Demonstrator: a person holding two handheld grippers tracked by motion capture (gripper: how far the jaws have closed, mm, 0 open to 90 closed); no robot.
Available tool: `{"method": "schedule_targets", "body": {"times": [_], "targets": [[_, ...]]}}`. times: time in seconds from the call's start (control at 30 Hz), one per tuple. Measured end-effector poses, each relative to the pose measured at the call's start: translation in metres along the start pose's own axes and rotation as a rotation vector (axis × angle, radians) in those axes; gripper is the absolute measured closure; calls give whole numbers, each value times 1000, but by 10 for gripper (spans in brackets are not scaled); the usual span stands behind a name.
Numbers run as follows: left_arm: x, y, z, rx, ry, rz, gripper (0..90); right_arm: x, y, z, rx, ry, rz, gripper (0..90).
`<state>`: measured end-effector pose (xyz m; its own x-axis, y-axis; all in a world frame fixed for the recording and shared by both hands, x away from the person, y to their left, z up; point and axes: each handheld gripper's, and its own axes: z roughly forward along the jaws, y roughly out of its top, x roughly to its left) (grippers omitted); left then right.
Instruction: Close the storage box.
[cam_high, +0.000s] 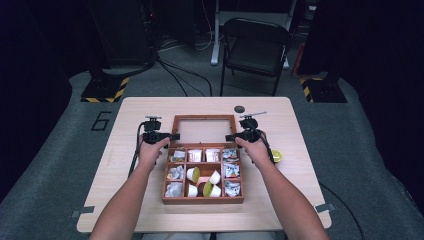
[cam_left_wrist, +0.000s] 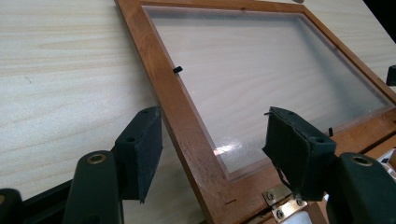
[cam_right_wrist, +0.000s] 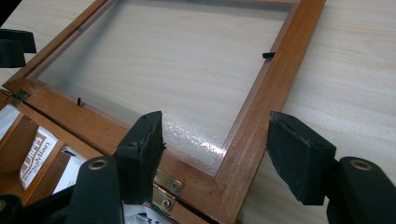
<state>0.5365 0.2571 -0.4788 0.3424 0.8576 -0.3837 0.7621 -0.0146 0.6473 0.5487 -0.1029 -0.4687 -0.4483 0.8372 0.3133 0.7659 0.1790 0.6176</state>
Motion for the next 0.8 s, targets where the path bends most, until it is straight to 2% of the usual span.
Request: {"method": "schedule_targets", "body": {"times": [0.07,0.2,0.4,0.5,0.63,0.8], "targets": [[0,-1,1,9,-5,-6,365,0,0,0,6,2,12,359],[0,-1,2,16,-9,-16,363,-2,0,2,3,4,8,358],[0,-1,5,8,-32,-25,363,-3,0,3,11,5,17,355],[-1,-1,6,9,-24,-7,354,-4,-1,3,13,10,29,355],[-1,-2,8,15,-26,-19,342,-6,-1,4,11,14,22,355],[1,-4,11,34,-27,-29,327,-6,-1,4,27,17,43,354]]}}
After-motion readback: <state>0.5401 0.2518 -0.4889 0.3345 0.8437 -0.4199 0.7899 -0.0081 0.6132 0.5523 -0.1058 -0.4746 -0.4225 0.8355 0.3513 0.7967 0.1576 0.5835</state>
